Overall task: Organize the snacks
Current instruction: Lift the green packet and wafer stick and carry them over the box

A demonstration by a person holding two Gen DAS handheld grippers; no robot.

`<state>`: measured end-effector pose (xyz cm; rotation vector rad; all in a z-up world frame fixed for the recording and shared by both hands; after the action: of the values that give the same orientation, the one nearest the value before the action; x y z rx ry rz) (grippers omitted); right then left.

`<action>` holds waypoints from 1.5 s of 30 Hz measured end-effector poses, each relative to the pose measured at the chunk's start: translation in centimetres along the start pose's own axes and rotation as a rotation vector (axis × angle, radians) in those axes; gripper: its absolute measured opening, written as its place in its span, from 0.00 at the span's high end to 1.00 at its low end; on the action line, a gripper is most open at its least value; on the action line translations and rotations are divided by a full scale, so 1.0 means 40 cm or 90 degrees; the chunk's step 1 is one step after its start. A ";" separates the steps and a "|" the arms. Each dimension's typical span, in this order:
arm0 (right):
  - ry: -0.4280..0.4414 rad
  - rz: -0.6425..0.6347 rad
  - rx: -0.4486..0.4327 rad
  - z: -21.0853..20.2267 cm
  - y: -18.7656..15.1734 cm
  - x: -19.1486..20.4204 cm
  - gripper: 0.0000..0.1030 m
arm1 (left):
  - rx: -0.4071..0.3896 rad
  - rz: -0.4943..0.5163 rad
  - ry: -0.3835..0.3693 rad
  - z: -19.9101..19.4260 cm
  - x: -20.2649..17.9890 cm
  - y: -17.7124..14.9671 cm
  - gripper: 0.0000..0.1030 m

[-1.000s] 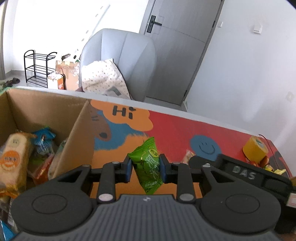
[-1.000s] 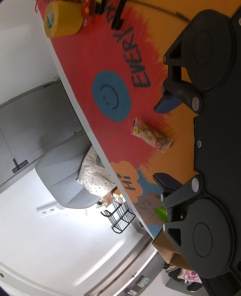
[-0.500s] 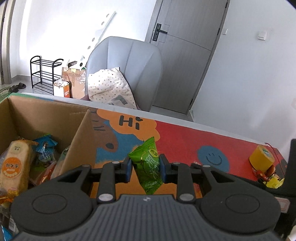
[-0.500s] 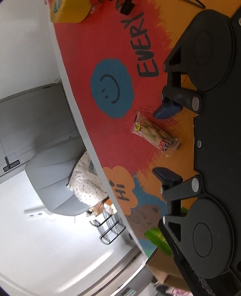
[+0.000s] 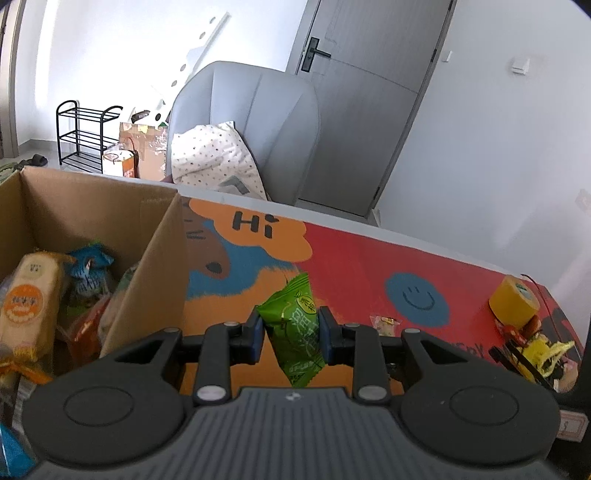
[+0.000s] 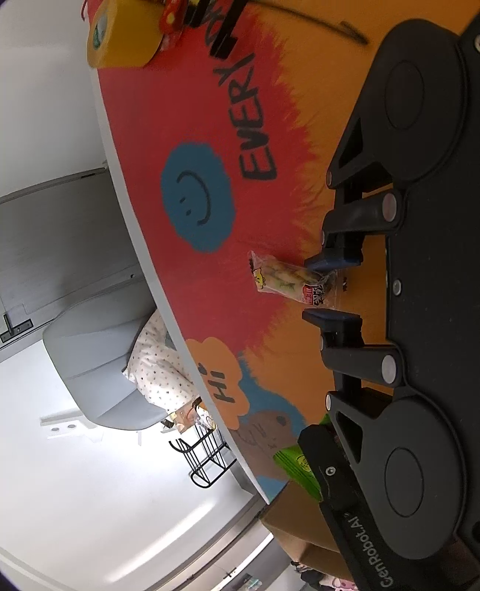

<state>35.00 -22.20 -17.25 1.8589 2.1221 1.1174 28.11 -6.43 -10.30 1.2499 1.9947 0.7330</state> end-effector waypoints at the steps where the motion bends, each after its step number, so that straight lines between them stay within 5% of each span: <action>1: -0.003 -0.001 0.001 -0.009 -0.005 -0.003 0.80 | 0.002 0.002 -0.002 -0.004 -0.001 -0.003 0.72; 10: -0.038 -0.021 0.021 -0.111 -0.070 -0.041 0.79 | 0.043 0.004 -0.031 -0.021 -0.021 -0.061 0.72; 24: -0.084 -0.096 -0.022 -0.133 -0.085 0.002 0.47 | 0.059 0.025 -0.041 -0.085 -0.004 -0.104 0.72; 26: -0.098 -0.104 -0.018 -0.117 -0.092 0.007 0.48 | 0.060 0.028 -0.044 -0.089 -0.001 -0.107 0.72; 28: -0.120 -0.108 -0.006 -0.101 -0.103 0.002 0.74 | 0.063 0.029 -0.051 -0.092 0.000 -0.109 0.72; 31: -0.118 -0.119 -0.008 -0.114 -0.109 0.007 0.80 | 0.063 0.029 -0.061 -0.100 0.002 -0.108 0.72; 45: -0.060 -0.107 -0.078 -0.251 -0.096 0.062 0.80 | 0.024 0.043 -0.086 -0.192 0.005 -0.075 0.72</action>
<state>25.97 -24.40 -11.28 1.6135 2.0638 1.0732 20.46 -8.25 -7.80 1.3587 1.8726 0.6285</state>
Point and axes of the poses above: each gripper's, at about its wrist camera, not at the fingertips, and z roughly the way its jaws point, x to its left, y to its top, the point moved 5 cm from there along z, roughly the way its jaws point
